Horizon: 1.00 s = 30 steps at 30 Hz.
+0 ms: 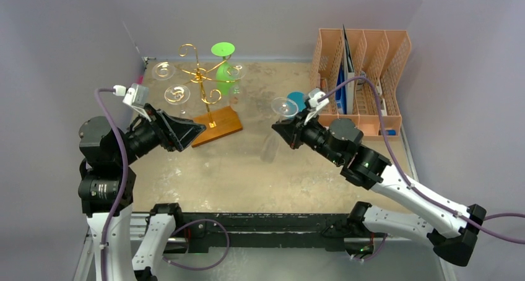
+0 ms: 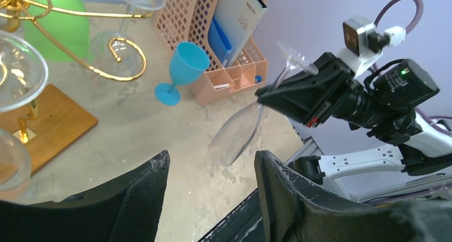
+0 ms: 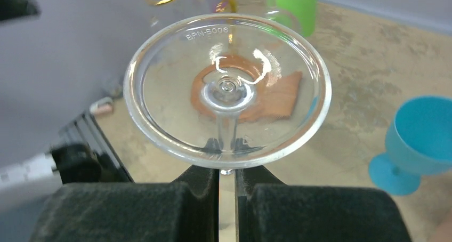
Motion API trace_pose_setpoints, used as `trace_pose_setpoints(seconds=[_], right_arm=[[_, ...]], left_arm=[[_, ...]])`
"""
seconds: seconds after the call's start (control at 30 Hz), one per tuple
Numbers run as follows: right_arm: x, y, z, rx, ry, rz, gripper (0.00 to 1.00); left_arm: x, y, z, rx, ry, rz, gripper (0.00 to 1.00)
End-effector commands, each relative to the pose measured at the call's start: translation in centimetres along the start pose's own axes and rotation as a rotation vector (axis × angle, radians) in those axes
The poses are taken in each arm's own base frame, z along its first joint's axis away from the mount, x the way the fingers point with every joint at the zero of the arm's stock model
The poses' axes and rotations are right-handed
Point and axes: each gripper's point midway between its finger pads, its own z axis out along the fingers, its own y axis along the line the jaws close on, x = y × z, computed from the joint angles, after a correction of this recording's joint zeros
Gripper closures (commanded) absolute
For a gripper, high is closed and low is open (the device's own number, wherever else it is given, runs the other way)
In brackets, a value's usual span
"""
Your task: Place the wine glass upside down on the wine glass rack
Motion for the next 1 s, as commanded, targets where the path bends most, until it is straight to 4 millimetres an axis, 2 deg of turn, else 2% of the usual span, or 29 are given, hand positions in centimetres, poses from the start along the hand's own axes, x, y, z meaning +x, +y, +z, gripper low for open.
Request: trace_pose_setpoints(seconds=[0.0, 0.17, 0.27, 0.43, 0.57, 0.73, 0.87, 0.97], right_arm=[[-3.3, 5.3, -0.9, -0.32, -0.075, -0.32, 1.0], [-2.5, 7.2, -0.6, -0.452, -0.061, -0.407, 1.0], [-2.3, 8.3, -0.6, -0.525, -0.06, -0.426, 1.0], [-2.4, 10.1, -0.9, -0.627, -0.058, -0.421, 1.0], [-2.5, 10.4, -0.6, -0.643, -0.049, -0.421, 1.0], [-2.4, 10.6, -0.3, -0.654, -0.025, -0.433, 1.0], [-2.2, 10.7, 0.1, -0.661, -0.006, -0.448, 1.0], [-2.7, 10.8, 0.7, -0.653, -0.018, -0.451, 1.0]], left_arm=[[-1.9, -1.3, 1.0, 0.098, -0.038, -0.004, 0.39], [-1.8, -2.0, 1.4, 0.159, 0.003, -0.083, 0.37], [-1.5, -2.9, 1.7, 0.256, 0.016, -0.108, 0.37], [-0.2, -2.1, 2.1, 0.278, 0.033, -0.165, 0.37], [-0.1, -1.8, 2.4, 0.274, 0.043, -0.235, 0.36], [-0.3, -2.1, 2.5, 0.285, 0.046, -0.261, 0.29], [-0.4, -2.0, 2.8, 0.3, 0.051, -0.294, 0.28], [-0.9, -1.9, 3.0, 0.286, 0.033, -0.282, 0.28]])
